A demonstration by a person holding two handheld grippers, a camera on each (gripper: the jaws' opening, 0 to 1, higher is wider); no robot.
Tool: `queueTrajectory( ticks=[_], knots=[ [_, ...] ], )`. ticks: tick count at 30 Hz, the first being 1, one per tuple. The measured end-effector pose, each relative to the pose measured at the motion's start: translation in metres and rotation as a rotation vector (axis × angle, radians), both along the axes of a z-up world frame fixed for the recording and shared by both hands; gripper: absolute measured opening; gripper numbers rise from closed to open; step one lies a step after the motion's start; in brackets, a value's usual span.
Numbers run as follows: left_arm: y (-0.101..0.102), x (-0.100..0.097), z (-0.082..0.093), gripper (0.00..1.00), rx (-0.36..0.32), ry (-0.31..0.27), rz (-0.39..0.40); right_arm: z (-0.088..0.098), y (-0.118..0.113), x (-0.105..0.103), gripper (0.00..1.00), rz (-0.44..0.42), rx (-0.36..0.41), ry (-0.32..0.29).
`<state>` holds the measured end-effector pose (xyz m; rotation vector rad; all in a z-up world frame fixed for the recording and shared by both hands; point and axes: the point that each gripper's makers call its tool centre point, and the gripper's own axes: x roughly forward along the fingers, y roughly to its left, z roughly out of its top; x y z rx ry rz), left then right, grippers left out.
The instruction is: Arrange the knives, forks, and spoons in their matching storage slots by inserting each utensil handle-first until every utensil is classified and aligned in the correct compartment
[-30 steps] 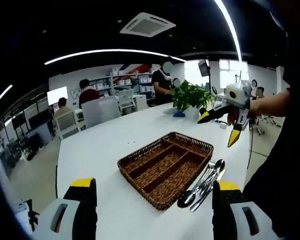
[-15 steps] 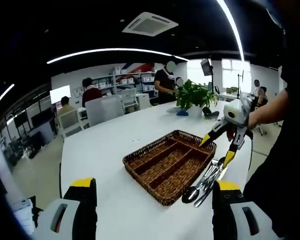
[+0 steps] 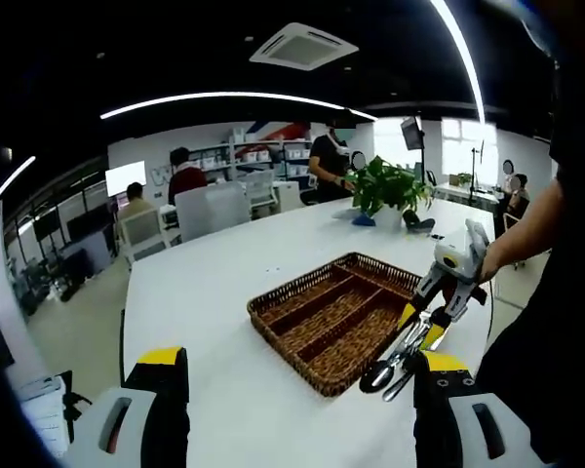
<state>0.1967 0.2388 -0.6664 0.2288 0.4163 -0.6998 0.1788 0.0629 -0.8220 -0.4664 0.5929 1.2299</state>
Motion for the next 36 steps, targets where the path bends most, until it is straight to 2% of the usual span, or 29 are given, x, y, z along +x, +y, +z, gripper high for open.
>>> queueTrajectory(
  ticks=[8, 10, 17, 21, 26, 34, 36],
  knots=[
    [0.006, -0.005, -0.003, 1.00, 0.004, 0.016, 0.006, -0.027, 0.007, 0.008, 0.10, -0.005, -0.073, -0.003],
    [0.008, -0.008, -0.007, 1.00, 0.021, 0.027, -0.007, -0.029, 0.007, 0.007, 0.10, 0.003, -0.071, 0.012],
    [0.020, -0.010, -0.012, 1.00, 0.011, 0.040, 0.020, -0.036, 0.002, 0.010, 0.08, -0.013, -0.076, 0.035],
    [0.021, -0.010, -0.013, 1.00, 0.006, 0.041, 0.026, -0.042, 0.005, 0.009, 0.06, -0.002, -0.086, 0.044],
    [0.025, -0.010, -0.014, 1.00, 0.011, 0.041, 0.031, -0.040, 0.010, 0.008, 0.02, 0.010, -0.074, 0.045],
    [0.027, -0.010, -0.016, 1.00, 0.015, 0.041, 0.028, -0.042, 0.011, 0.006, 0.02, 0.036, -0.059, 0.112],
    [0.027, -0.010, -0.016, 1.00, 0.015, 0.041, 0.028, -0.042, 0.011, 0.006, 0.01, 0.048, -0.069, 0.112]
  ],
)
